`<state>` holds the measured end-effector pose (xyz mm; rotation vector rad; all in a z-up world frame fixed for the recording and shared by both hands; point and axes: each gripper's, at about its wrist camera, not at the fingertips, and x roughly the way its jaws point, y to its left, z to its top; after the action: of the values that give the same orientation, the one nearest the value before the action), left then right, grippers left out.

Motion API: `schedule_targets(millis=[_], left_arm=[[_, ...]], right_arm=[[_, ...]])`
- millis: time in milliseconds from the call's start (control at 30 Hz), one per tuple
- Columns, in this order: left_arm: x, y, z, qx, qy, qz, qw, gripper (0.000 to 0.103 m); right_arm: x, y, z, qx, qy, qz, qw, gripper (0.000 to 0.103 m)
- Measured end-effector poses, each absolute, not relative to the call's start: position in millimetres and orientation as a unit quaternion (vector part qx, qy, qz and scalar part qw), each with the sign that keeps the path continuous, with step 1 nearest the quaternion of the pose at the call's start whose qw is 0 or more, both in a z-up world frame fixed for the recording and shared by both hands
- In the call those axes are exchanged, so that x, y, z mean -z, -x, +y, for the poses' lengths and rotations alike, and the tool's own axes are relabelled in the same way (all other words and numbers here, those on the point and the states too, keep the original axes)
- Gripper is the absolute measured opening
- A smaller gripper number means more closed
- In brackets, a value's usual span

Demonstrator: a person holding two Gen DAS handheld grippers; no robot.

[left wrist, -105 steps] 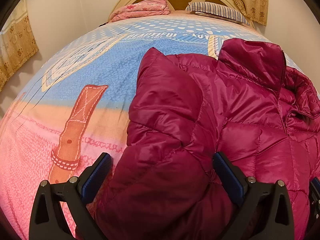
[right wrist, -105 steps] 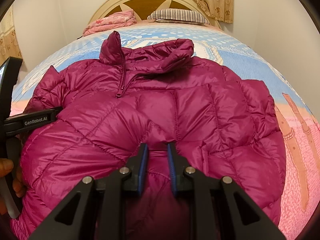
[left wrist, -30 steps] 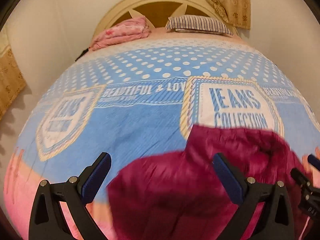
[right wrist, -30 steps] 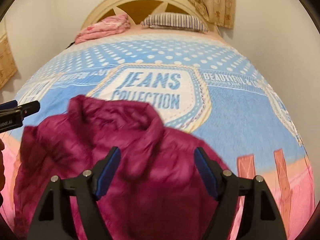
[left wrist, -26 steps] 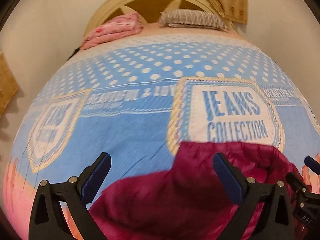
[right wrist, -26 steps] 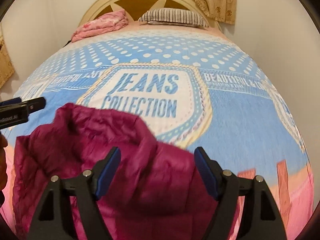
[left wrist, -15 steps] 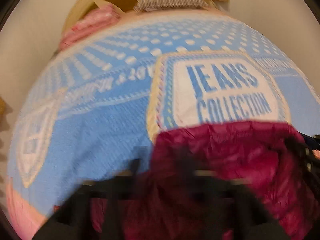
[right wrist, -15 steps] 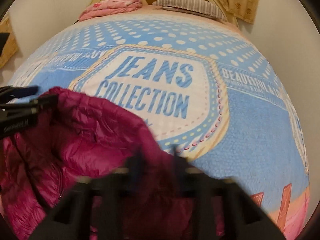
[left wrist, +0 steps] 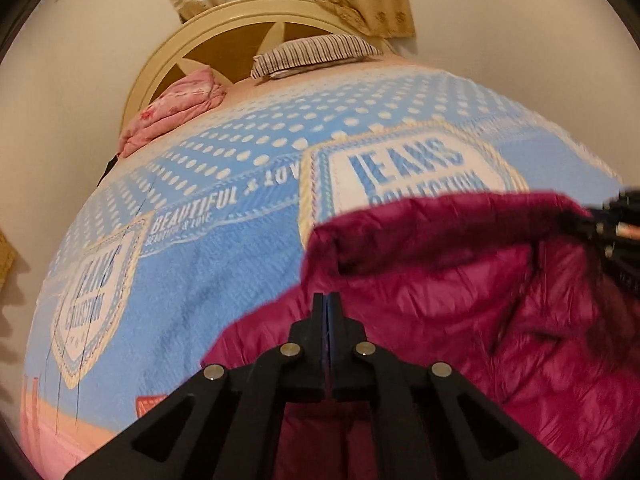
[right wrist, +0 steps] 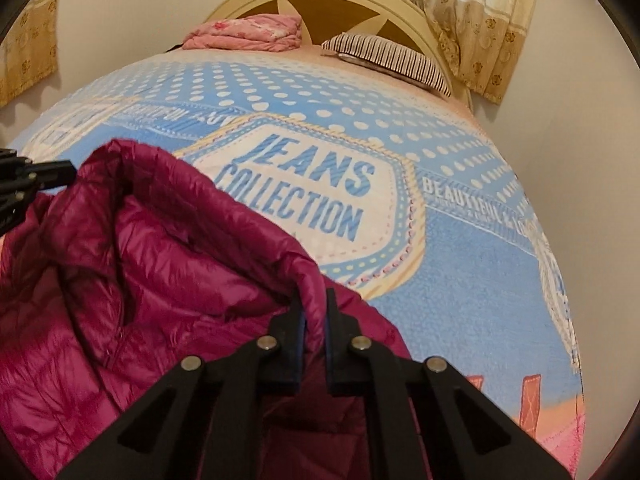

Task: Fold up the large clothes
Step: 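Lift the hem with both tools and carry it toward the collar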

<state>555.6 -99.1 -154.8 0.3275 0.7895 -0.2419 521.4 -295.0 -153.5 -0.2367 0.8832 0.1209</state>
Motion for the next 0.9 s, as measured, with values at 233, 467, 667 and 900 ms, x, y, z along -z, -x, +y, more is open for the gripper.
schedule_targets(millis=[233, 467, 667, 900], left_arm=[[165, -562, -92, 0.117, -0.108, 0.405, 0.901, 0.001], [162, -593, -91, 0.145, -0.034, 0.444, 0.883, 0.001], [176, -605, -92, 0.161, 0.001, 0.472, 0.867, 0.005], [161, -597, -89, 0.153, 0.006, 0.439, 0.885, 0.071]], right_arm=[[161, -512, -299, -0.058, 0.113, 0.421, 0.898, 0.007], [157, -512, -295, -0.064, 0.117, 0.409, 0.903, 0.007], [161, -511, -298, -0.067, 0.111, 0.409, 0.903, 0.007], [162, -511, -296, -0.07, 0.112, 0.406, 0.904, 0.007]])
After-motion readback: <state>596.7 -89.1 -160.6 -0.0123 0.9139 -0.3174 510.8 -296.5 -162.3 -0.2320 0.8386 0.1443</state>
